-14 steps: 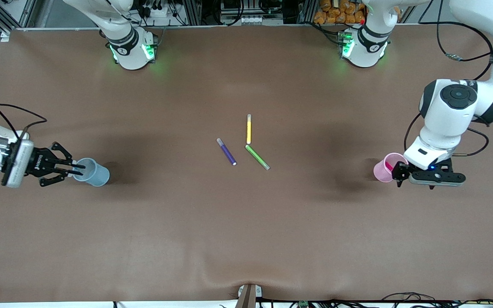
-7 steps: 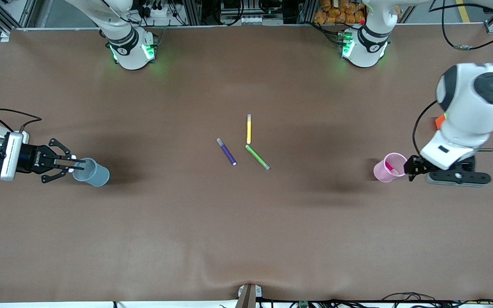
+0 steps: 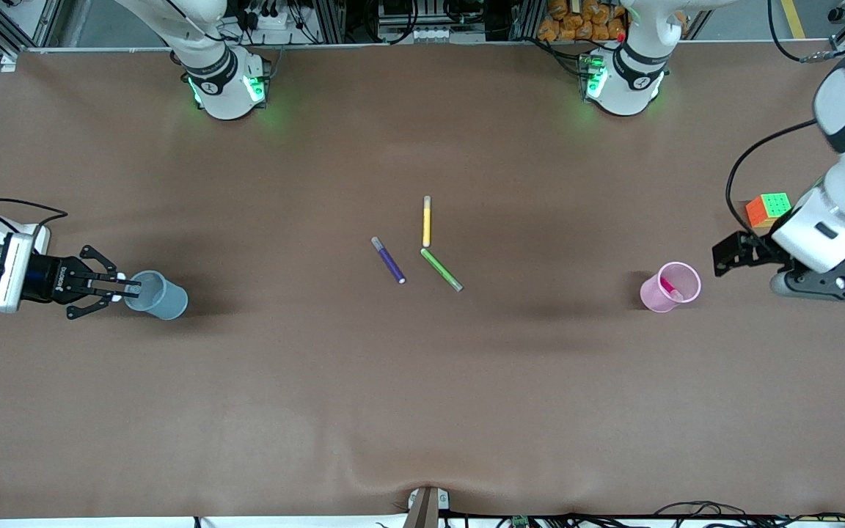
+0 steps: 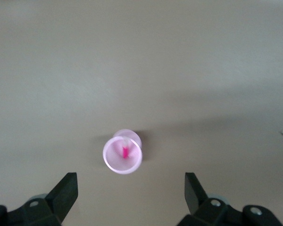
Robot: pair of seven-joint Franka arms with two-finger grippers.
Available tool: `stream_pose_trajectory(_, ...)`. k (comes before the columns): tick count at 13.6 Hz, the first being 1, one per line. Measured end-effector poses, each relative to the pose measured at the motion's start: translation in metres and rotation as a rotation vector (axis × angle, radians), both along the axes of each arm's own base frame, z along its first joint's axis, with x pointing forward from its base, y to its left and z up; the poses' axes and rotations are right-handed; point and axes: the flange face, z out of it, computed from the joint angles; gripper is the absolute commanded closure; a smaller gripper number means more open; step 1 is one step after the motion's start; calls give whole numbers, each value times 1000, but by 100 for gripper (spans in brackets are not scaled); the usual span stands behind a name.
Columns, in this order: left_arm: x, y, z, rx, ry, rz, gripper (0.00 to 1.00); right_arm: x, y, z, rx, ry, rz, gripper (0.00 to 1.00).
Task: Place pink and blue markers in matching cups
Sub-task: 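Open the left gripper and raise it while the right gripper lowers the blue marker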
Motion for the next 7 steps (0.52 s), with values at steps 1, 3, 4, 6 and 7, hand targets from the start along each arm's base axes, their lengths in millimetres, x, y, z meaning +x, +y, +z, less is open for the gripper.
stream_pose_trajectory(1, -5, 0, 9, -19, 25, 5, 0, 0, -1, -4, 2, -3, 3, 95)
stream_pose_trajectory(3, -18, 1, 34, -25, 43, 8, 0, -2, -1, -11, 11, 10, 11, 93)
stream_pose_trajectory(4, -30, 1, 48, -24, 55, 7, 0, -3, -3, -16, 13, 20, 12, 93)
stream_pose_trajectory(6, -51, 2, 73, -20, 64, 7, 0, -6, -9, -26, 13, 35, 10, 93)
stream_pose_trajectory(7, -56, 7, 80, -18, 62, 10, 0, -8, -11, -29, 6, 42, 14, 92)
